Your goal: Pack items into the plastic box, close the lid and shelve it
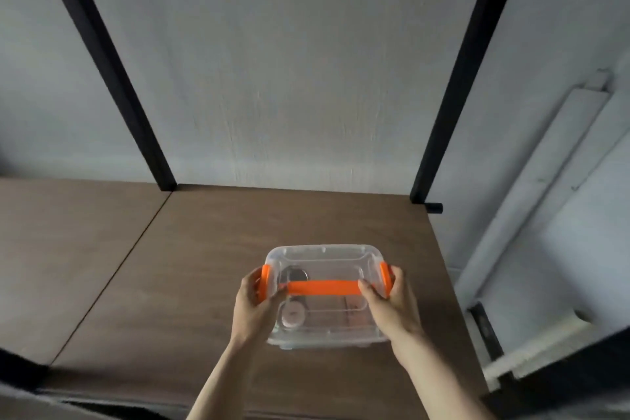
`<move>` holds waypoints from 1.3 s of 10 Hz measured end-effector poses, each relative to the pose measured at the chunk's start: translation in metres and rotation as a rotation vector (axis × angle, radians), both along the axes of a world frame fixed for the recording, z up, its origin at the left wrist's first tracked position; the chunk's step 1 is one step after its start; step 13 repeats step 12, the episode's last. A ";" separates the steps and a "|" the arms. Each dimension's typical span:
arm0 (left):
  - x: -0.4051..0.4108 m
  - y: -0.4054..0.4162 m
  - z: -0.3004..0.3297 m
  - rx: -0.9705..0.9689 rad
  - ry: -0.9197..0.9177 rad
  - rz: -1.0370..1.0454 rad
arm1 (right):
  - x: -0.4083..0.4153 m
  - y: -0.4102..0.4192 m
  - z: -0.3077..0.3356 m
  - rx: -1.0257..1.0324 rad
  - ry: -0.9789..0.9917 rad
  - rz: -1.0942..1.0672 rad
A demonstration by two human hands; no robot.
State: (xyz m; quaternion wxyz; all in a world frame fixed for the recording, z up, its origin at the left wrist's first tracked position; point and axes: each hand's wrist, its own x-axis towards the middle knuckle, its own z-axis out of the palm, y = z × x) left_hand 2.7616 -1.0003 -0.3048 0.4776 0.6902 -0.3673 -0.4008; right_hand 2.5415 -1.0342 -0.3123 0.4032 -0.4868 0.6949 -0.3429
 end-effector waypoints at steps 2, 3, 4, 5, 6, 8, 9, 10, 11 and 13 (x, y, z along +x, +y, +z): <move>-0.012 -0.002 -0.043 0.090 -0.067 -0.019 | -0.009 0.004 -0.039 0.070 0.037 -0.018; -0.010 -0.001 -0.056 0.109 -0.115 -0.017 | -0.006 0.004 -0.049 0.048 0.107 -0.003; -0.011 0.001 -0.064 0.099 -0.158 -0.054 | -0.003 0.000 -0.052 0.040 0.171 0.017; -0.015 0.002 -0.066 0.100 -0.212 -0.059 | 0.000 -0.002 -0.056 0.034 0.227 0.053; -0.019 0.001 -0.066 0.092 -0.276 -0.075 | 0.000 0.001 -0.060 0.012 0.282 0.066; -0.022 0.005 -0.057 0.150 -0.432 -0.056 | 0.001 0.003 -0.056 0.080 0.316 0.097; -0.025 0.017 -0.047 0.150 -0.448 -0.004 | -0.006 0.015 -0.053 0.146 0.330 0.116; -0.023 0.038 -0.039 0.125 -0.468 -0.022 | -0.014 0.041 -0.049 0.156 0.367 0.147; -0.019 0.062 -0.026 0.105 -0.479 -0.056 | -0.020 0.070 -0.038 0.131 0.408 0.161; -0.009 0.087 -0.015 0.059 -0.557 -0.127 | -0.024 0.103 -0.024 0.064 0.531 0.179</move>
